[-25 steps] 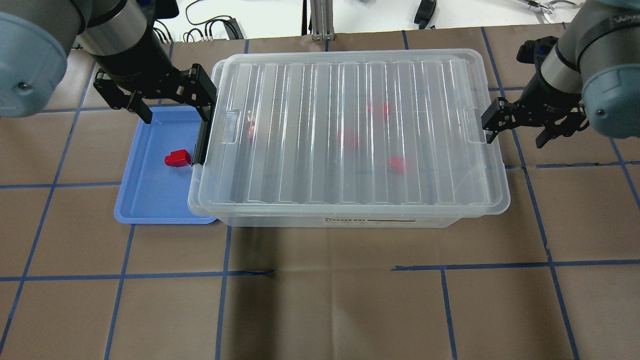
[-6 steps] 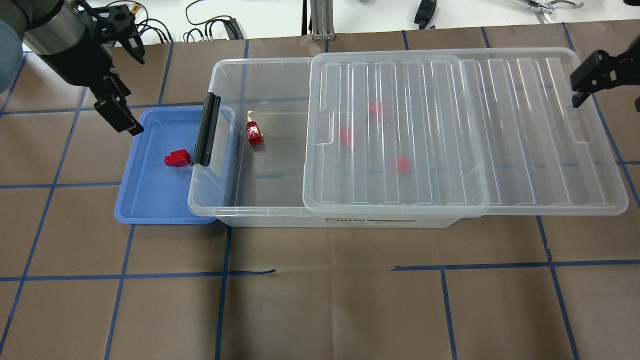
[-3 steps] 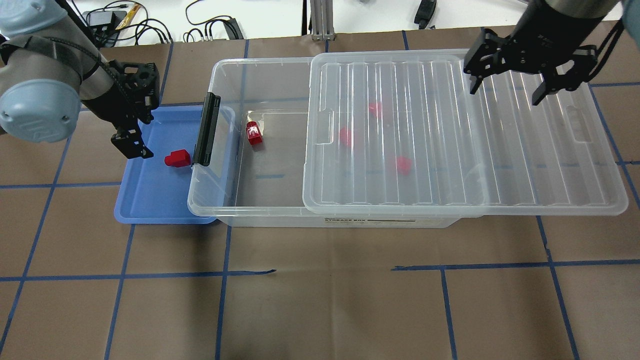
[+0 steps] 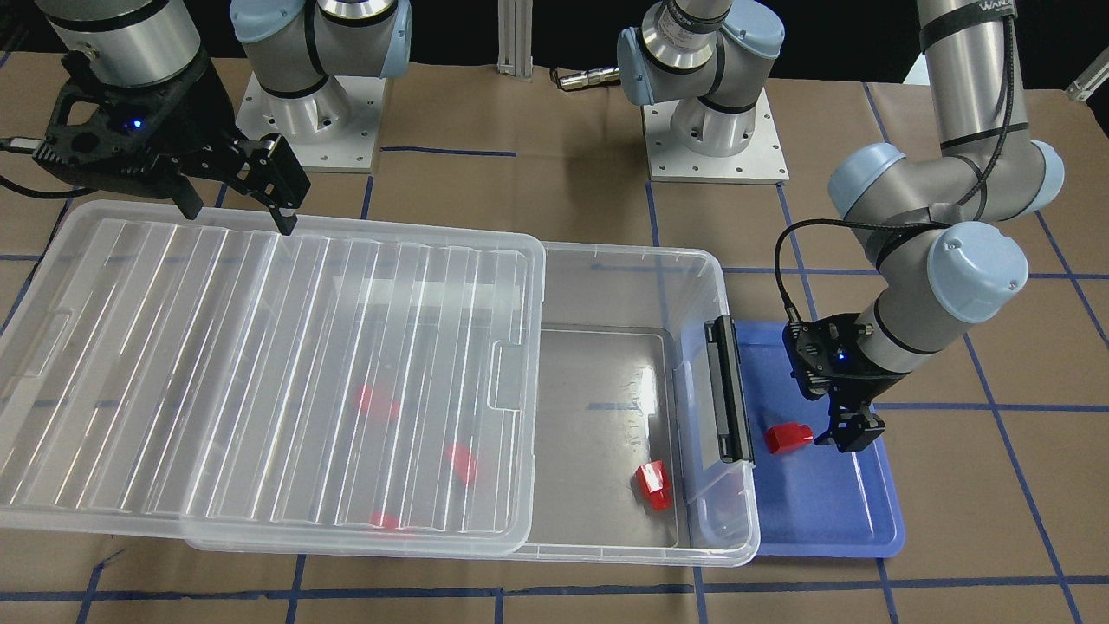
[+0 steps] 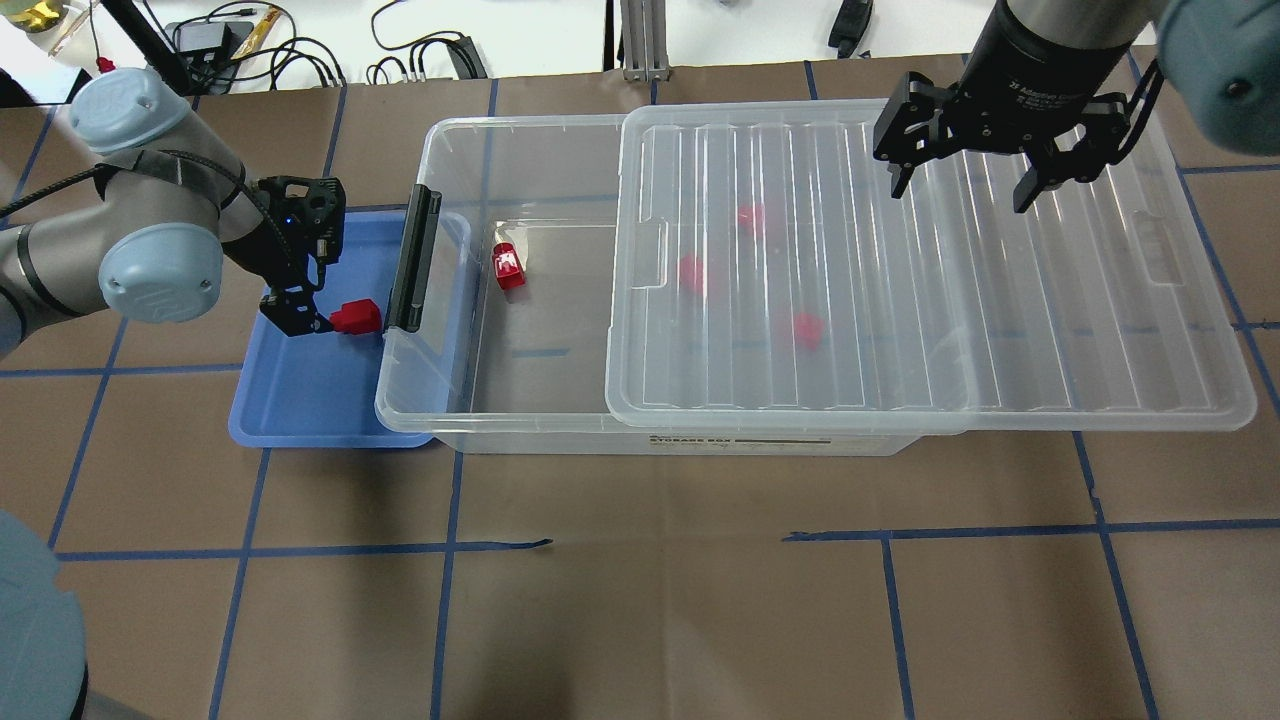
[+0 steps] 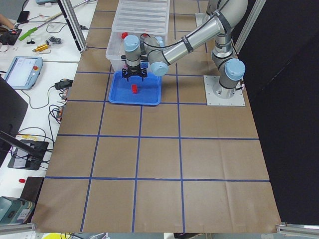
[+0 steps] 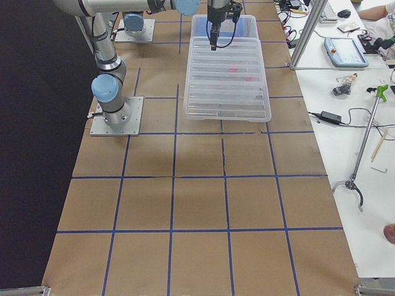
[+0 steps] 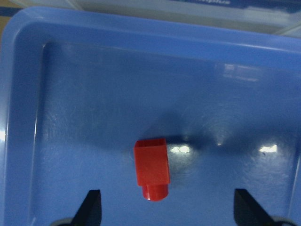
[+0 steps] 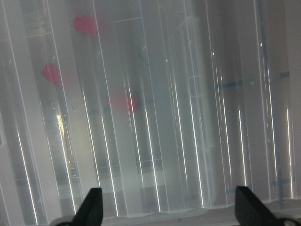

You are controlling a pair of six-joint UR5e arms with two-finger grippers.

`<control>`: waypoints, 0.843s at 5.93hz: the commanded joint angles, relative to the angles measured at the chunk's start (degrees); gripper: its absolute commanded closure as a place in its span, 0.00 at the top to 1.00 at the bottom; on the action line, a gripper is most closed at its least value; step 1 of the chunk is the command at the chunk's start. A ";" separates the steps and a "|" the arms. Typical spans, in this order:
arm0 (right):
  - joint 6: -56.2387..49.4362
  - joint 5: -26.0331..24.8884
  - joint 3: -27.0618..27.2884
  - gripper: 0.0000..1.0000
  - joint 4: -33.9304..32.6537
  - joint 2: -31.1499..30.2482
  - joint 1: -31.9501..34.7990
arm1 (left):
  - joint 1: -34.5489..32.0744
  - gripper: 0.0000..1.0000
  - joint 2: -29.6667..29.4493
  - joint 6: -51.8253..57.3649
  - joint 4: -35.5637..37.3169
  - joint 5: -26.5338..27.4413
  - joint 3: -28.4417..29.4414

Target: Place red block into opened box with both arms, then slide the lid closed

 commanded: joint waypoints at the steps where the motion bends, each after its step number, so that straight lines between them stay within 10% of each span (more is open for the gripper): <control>1: -1.09 -0.13 0.19 1.00 -0.35 0.14 -0.16 | 0.05 0.99 -4.90 -1.02 2.20 0.06 0.64; 3: -1.09 -0.13 0.45 1.00 -0.26 0.14 -0.42 | 0.14 0.91 -7.46 -0.67 2.29 -0.03 0.90; 5: -1.09 -0.22 0.54 1.00 -0.26 0.14 -0.43 | 0.22 0.10 -8.27 -0.23 2.37 -0.11 2.48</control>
